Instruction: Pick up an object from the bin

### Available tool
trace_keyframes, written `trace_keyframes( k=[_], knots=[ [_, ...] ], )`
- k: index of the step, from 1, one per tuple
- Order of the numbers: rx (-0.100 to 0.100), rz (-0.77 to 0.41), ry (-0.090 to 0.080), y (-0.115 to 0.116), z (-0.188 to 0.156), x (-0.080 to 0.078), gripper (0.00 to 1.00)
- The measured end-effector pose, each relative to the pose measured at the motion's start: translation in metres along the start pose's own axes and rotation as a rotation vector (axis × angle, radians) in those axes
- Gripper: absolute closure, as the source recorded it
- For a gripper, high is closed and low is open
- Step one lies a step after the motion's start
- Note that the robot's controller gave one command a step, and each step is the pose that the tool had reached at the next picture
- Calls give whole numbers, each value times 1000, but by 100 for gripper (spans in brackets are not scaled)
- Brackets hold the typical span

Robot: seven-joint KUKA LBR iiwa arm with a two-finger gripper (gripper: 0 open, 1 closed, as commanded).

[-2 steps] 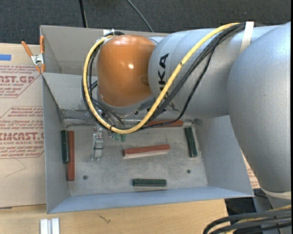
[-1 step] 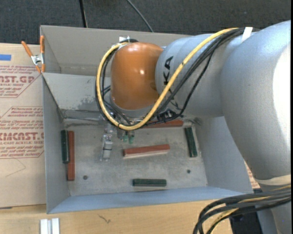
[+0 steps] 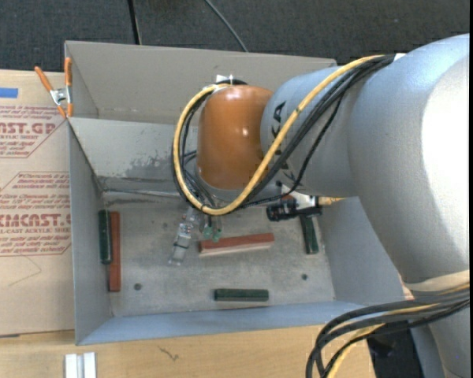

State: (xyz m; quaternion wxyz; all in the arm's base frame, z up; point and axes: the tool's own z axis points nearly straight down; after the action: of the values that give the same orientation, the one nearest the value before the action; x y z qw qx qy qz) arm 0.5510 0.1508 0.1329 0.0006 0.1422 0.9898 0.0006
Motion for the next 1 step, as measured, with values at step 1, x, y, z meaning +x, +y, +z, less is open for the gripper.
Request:
trace_keyframes(
  k=[1],
  knots=[
    [1,-44,0,-26,35,-7,0]
  ],
)
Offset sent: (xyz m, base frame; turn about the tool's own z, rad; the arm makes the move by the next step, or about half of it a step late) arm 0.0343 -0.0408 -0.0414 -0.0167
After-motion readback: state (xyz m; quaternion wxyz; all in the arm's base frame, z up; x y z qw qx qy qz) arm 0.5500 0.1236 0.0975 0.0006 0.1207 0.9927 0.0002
